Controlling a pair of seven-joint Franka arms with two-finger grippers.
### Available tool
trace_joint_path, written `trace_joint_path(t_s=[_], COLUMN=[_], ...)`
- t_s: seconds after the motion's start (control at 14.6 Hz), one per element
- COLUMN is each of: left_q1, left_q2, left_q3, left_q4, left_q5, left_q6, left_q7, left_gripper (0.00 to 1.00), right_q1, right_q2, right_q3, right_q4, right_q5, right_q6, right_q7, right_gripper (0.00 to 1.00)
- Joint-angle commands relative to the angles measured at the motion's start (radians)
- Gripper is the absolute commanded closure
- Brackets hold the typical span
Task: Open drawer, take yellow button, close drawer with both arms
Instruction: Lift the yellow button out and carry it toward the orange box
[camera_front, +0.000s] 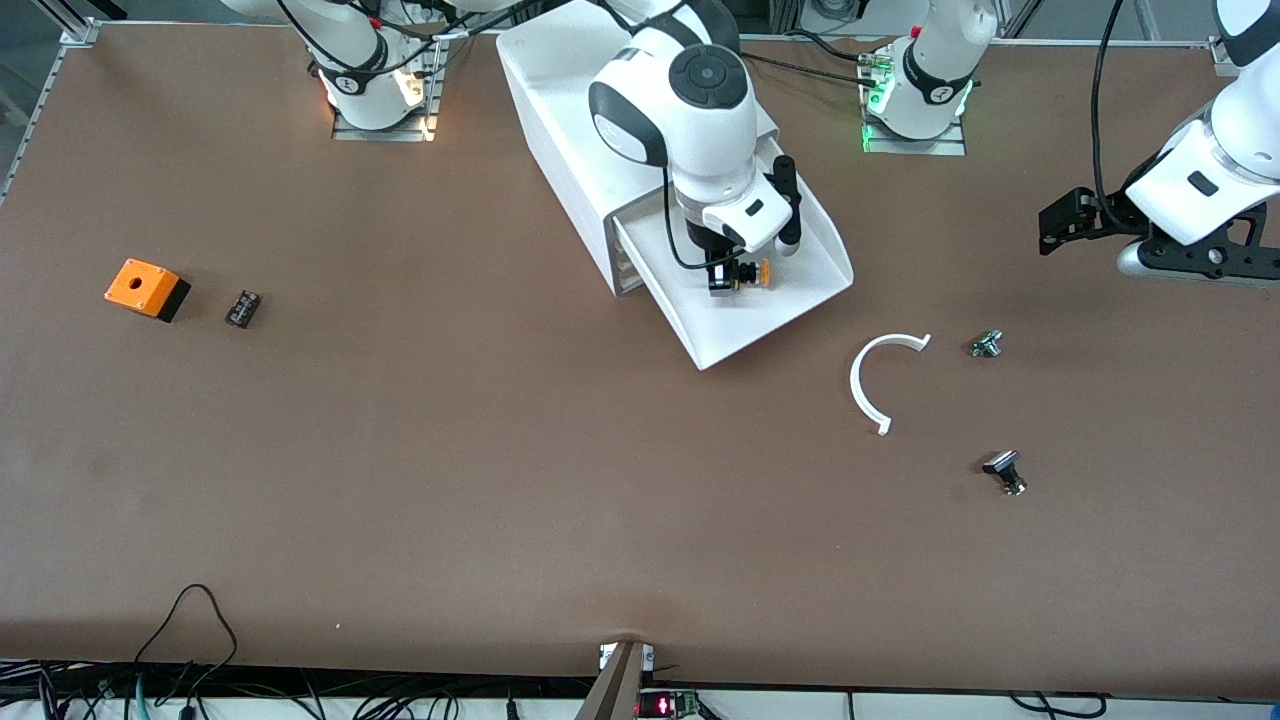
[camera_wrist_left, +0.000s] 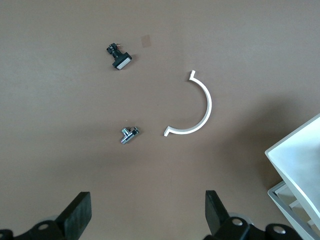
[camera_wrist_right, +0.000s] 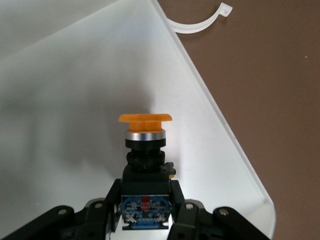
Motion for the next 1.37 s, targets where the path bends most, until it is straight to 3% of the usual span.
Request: trace_joint_path(t_s=[0.0,0.21,0.62,0.82,0.96,1.17,1.31], left_q1=[-0.004,-0.001,-0.004,0.0,0.008,-0.006,-0.006], left_q2=[0.017,0.017,0.016,0.022,0.022,0.033,0.037], left_q3=[0.0,0.0,-0.002,0.0,0.001,-0.005,-0.005], left_q4=[0.033,0.033,0.033,0.033,0.033,0.035,0.036], left_q5=[0.017,0.017,0.016,0.014,0.014,0.019,0.014], left_q6=[-0.02,-0.02,-0.022,-0.022,-0.022,-0.02,-0.02], left_q7=[-0.013,-0.017,-0.017,-0.017,-0.012,-0.013,-0.013], left_gripper=[0.0,0.0,0.0,0.0,0.0,0.0,0.0], right_q1=[0.008,-0.024,-0.165,-0.206,-0.222,-0.297,-0.318], right_q2=[-0.103,-0.16,-0.167,-0.177,-0.213,-0.333,-0.367], right_q3=[-0.019,-0.041,-0.041,-0.041,-0.042,-0.038,-0.036], right_q4=[0.0,-0.002,-0.029,-0.066,-0.138,-0.334,-0.365], right_q5=[-0.008,-0.008,-0.005,0.002,0.0,0.006,0.005], right_q6=[-0.044,-0.049,-0.036,-0.033,0.0,0.079,0.062], right_q7=[0.025,0.034,0.039,0.158,0.258,0.281,0.252], right_gripper=[0.69,0.69,0.69,0.69,0.69,0.69,0.69])
